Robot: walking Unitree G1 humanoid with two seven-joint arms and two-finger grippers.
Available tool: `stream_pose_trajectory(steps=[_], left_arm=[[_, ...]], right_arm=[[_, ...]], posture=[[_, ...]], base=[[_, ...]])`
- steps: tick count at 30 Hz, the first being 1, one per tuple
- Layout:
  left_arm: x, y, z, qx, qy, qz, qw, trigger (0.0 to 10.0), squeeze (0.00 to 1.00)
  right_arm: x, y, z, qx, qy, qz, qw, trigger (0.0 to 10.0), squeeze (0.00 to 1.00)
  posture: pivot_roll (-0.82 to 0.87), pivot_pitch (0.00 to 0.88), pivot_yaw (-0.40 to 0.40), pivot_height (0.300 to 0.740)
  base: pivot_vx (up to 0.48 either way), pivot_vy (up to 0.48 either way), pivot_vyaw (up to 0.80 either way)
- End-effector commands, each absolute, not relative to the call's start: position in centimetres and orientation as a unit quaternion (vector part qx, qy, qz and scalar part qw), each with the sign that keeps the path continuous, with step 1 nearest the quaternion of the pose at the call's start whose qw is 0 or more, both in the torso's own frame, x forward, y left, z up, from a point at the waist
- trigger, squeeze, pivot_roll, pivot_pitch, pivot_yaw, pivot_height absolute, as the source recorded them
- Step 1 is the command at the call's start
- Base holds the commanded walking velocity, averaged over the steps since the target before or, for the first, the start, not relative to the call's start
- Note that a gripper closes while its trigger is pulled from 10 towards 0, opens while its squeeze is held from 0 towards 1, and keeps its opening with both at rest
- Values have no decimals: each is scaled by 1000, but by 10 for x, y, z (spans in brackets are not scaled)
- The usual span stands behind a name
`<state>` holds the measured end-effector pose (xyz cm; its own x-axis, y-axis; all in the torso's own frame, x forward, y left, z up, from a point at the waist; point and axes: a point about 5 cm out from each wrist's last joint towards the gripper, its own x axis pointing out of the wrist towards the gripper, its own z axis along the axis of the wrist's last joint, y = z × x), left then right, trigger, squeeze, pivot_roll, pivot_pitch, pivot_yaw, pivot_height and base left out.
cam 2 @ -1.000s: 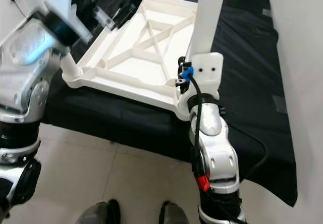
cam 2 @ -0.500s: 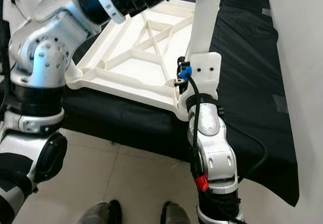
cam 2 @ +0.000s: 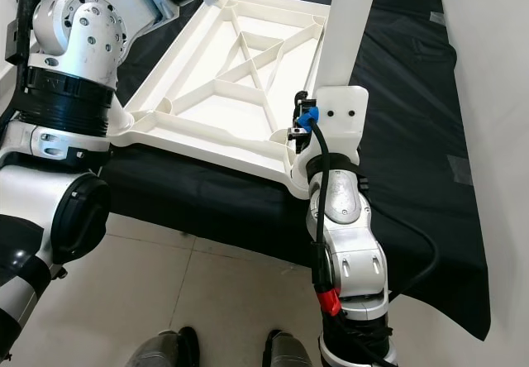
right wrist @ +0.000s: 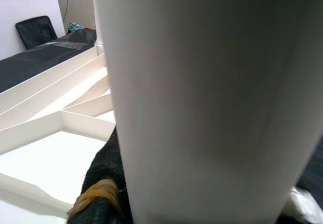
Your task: Building children table
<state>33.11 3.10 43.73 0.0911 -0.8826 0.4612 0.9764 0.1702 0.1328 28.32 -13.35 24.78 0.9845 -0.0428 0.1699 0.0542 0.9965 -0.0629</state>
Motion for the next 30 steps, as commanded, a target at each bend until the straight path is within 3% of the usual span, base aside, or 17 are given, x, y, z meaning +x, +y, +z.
stream_pose_trajectory(steps=[1, 10, 17, 18, 19, 30], left_arm=[[323, 23, 442, -85, -218, -663, 711, 9686, 0], [306, 21, 439, -41, -221, -728, 648, 10000, 0], [309, 18, 437, -8, -222, -719, 658, 10000, 0], [312, 16, 437, -3, -221, -711, 668, 9020, 0], [314, 15, 437, 1, -221, -702, 677, 0, 0], [324, 9, 434, -2, -201, -691, 694, 0, 0]], right_arm=[[287, -131, 211, -35, 23, -16, 999, 10000, 0], [287, -129, 211, -31, 25, -13, 999, 10000, 0], [287, -128, 211, -29, 25, -11, 999, 10000, 0], [287, -128, 211, -28, 25, -11, 999, 10000, 0], [287, -127, 211, -27, 25, -10, 999, 10000, 0], [286, -127, 213, -25, 22, -11, 999, 10000, 0]], posture=[[-69, 235, 2, 740], [-65, 235, 0, 740], [-65, 235, 0, 740], [-66, 234, 0, 740], [-66, 234, 0, 740], [-72, 230, 5, 740]], base=[[0, 0, 0], [0, 0, 0], [0, 0, 0], [0, 0, 0], [0, 0, 0], [0, 0, 0]])
